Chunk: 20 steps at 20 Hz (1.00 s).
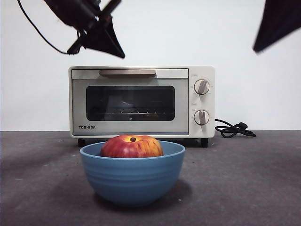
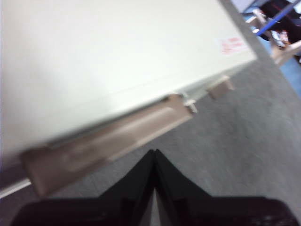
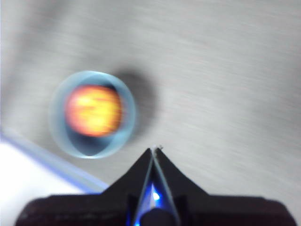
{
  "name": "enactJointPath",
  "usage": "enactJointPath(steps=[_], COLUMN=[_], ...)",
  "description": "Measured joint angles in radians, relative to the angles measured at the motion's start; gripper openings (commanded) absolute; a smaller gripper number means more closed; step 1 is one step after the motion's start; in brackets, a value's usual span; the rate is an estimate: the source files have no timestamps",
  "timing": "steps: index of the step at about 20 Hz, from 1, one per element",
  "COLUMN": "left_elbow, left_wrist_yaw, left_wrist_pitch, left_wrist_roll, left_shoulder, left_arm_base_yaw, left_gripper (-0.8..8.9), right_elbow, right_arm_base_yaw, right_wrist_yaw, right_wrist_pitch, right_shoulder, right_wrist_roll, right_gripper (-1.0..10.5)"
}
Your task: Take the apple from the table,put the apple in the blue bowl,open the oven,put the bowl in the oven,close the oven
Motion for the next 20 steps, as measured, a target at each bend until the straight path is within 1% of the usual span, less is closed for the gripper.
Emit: enactJointPath(steps=[2,5,6,9,12,15,18,20], left_elbow=[0.0,0.0,0.0,0.001,0.016,0.031,0.039,0.039], left_wrist_yaw=[-0.009,-0.047,-0.076,-0.088,-0.072,-0.079,-0.154,-0.183], left_wrist_pitch=[0.037,0.088,0.089,0.082,0.052,0.007,-0.041,-0.07], left_wrist_roll=[-0.024,-0.059,-0.064,-0.069,-0.066,-0.036,0.02,0.05], left_shoulder=[0.021,0.027,0.027,0.045,0.066,0.072,0.061,0.054], left_arm_base_yaw=[0.0,0.0,0.0,0.0,0.0,-0.008,-0.039,-0.06], left_gripper=[-0.05,-0.05,-0.05,-0.05,-0.05,-0.06,-0.06,-0.06], right_elbow=[0.0,0.0,0.0,0.0,0.0,0.0,0.0,0.0], right_arm_base_yaw=[-0.023,-0.029,-0.029,-0.029,-0.029,-0.029,-0.029,-0.029], right_wrist_yaw=[-0.041,-0.041,-0.042,-0.042,-0.04,-0.022,-0.022,-0.022], right_wrist_pitch=[0.008,-0.026,-0.036,-0.036,-0.035,-0.014,0.003,0.009], right_shoulder=[-0.042,-0.068,-0.071,-0.076,-0.075,-0.076,-0.075,-0.076], right_wrist_roll=[0.0,0.0,0.001,0.004,0.008,0.019,0.036,0.046], right_gripper=[-0.1,-0.1,-0.1,-0.1,-0.1,-0.1,-0.1,-0.1])
